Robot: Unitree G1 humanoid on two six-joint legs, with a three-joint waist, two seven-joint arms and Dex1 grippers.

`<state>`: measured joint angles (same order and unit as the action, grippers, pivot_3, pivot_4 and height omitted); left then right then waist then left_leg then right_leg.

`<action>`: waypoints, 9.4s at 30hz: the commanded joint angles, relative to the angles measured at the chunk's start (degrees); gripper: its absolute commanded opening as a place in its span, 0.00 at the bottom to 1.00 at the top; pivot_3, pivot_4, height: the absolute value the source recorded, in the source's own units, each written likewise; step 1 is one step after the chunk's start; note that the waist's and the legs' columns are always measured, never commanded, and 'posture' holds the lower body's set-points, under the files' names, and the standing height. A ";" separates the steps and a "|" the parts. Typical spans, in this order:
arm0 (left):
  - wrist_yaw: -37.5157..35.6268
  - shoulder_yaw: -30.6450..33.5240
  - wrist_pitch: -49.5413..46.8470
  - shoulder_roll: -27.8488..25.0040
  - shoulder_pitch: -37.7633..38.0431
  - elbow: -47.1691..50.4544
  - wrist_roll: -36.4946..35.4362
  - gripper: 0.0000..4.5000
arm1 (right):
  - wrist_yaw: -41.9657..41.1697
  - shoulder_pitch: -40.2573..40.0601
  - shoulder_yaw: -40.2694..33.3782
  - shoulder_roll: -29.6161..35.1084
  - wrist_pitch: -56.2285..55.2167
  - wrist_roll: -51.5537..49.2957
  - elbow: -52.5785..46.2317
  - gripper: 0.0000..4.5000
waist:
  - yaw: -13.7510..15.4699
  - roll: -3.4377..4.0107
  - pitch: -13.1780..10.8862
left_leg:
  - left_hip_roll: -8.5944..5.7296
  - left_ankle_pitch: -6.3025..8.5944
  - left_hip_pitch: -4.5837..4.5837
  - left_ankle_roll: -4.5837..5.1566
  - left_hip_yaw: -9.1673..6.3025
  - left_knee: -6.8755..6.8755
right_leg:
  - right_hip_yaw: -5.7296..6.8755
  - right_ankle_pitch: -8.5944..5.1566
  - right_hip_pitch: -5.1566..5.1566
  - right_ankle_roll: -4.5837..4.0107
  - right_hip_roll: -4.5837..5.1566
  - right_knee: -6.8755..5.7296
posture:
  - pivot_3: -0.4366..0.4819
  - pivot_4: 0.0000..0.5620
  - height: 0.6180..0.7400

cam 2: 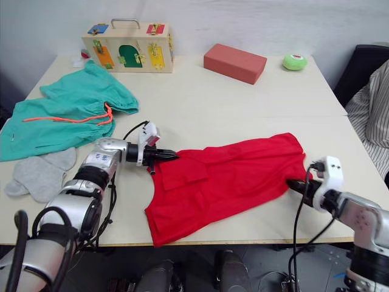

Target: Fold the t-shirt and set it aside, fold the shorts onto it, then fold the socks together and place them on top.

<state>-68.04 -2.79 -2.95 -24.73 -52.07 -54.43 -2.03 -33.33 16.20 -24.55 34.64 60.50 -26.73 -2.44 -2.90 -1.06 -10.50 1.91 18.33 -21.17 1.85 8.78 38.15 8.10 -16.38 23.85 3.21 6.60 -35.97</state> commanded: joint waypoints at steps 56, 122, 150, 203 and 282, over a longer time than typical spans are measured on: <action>12.93 -1.79 -24.26 5.17 -15.64 -8.59 -11.27 1.00 | 4.29 -8.40 11.11 -9.29 32.00 -31.05 -24.47 1.00 | 2.35 -0.28 0.09 | -0.11 -0.01 -0.80 0.16 -0.03 0.12 | -0.28 0.07 0.69 0.09 -0.08 0.06 | 0.48 0.27 1.00; 47.81 17.07 -41.15 11.47 32.53 63.57 -19.17 0.00 | -20.26 13.75 36.65 7.60 4.45 -10.96 2.90 0.00 | 1.51 -0.48 0.22 | -0.09 -0.26 -0.65 0.06 -0.15 0.18 | -0.34 0.17 0.57 -0.03 0.00 -0.05 | 0.48 0.27 1.00; 2.40 -0.45 44.60 -23.46 39.69 39.49 -2.63 0.99 | -40.12 2.70 30.36 13.99 -101.13 19.50 19.68 1.00 | 2.74 0.04 -0.08 | -0.08 -0.10 -0.59 0.08 0.19 0.01 | -0.34 0.18 0.65 -0.03 0.01 0.20 | 0.48 0.27 1.00; -4.89 -6.40 26.79 -29.85 55.01 62.34 -19.43 0.01 | -41.96 -10.36 39.15 21.04 -90.25 1.74 -2.77 0.00 | 1.53 0.72 0.11 | 0.17 0.40 0.57 0.22 0.24 -0.06 | -0.49 0.00 -0.32 -0.14 0.01 0.28 | 0.48 0.27 1.00; 8.49 -0.66 -0.41 -17.38 32.38 58.14 -9.56 1.00 | -32.38 14.83 37.53 1.50 -60.74 19.56 9.44 1.00 | 1.32 0.73 -0.05 | -0.12 -0.19 -0.60 -0.06 0.20 0.03 | -0.51 0.13 0.66 0.08 -0.16 0.02 | 0.48 0.27 1.00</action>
<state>-60.49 -1.48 -6.03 -42.60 -19.40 5.13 -14.66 -66.28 30.83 13.34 36.98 1.09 -6.88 9.94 -1.58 -0.33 -10.56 1.79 18.14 -21.62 1.80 9.07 38.18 7.52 -16.25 24.43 3.29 6.48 -35.97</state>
